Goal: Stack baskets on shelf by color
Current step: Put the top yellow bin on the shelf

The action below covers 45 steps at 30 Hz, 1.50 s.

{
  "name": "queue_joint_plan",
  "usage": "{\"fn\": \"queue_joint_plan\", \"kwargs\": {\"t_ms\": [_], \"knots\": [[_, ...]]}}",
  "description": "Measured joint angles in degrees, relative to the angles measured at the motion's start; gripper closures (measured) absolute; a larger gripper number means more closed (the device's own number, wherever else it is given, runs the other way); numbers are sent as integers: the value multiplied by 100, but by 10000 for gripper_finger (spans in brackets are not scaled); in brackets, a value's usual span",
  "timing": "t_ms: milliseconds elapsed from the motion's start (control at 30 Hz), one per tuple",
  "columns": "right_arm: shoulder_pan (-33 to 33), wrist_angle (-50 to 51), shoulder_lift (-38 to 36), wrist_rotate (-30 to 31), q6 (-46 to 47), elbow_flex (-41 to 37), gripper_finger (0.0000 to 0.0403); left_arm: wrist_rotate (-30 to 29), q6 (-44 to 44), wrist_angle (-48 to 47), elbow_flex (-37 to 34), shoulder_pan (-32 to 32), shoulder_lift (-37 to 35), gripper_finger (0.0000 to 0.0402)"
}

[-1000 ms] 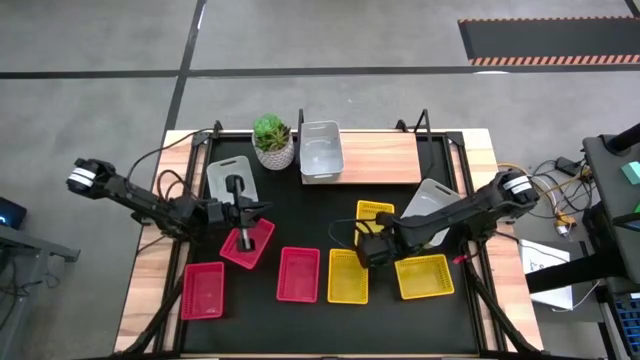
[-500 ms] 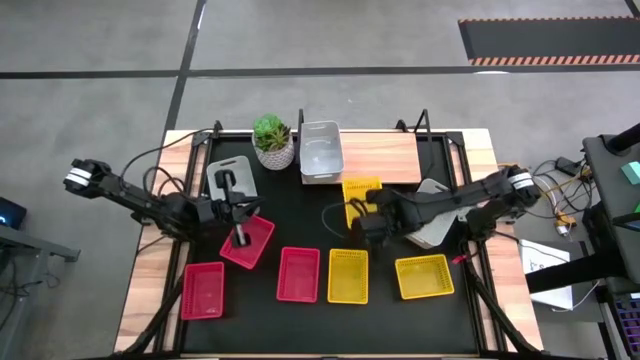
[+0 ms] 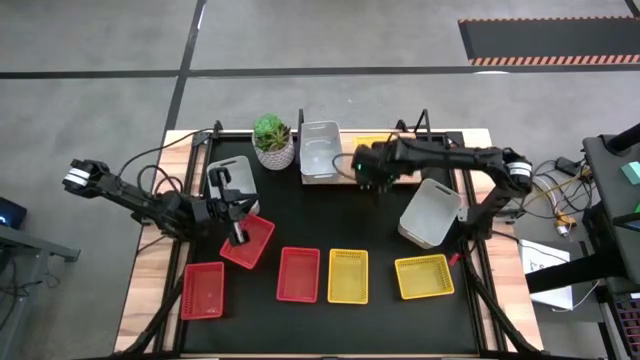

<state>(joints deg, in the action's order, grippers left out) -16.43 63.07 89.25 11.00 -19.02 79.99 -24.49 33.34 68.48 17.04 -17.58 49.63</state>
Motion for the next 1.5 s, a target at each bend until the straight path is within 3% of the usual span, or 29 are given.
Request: {"fn": "queue_joint_plan", "kwargs": {"t_ms": [267, 400, 1333, 1500], "knots": [[-820, -769, 0, -832, -629, -84, 394, -2, 239, 2, 27, 0, -14, 402], [-949, -1062, 49, -884, -608, -133, 394, 0, 654, 0, 85, 0, -27, 402], [-935, -1283, 645, -950, -733, -233, 393, 0, 451, 5, 22, -4, 18, 402], [-938, -1278, 645, -950, -719, -150, 364, 0, 448, 14, 29, -4, 7, 402]]}}
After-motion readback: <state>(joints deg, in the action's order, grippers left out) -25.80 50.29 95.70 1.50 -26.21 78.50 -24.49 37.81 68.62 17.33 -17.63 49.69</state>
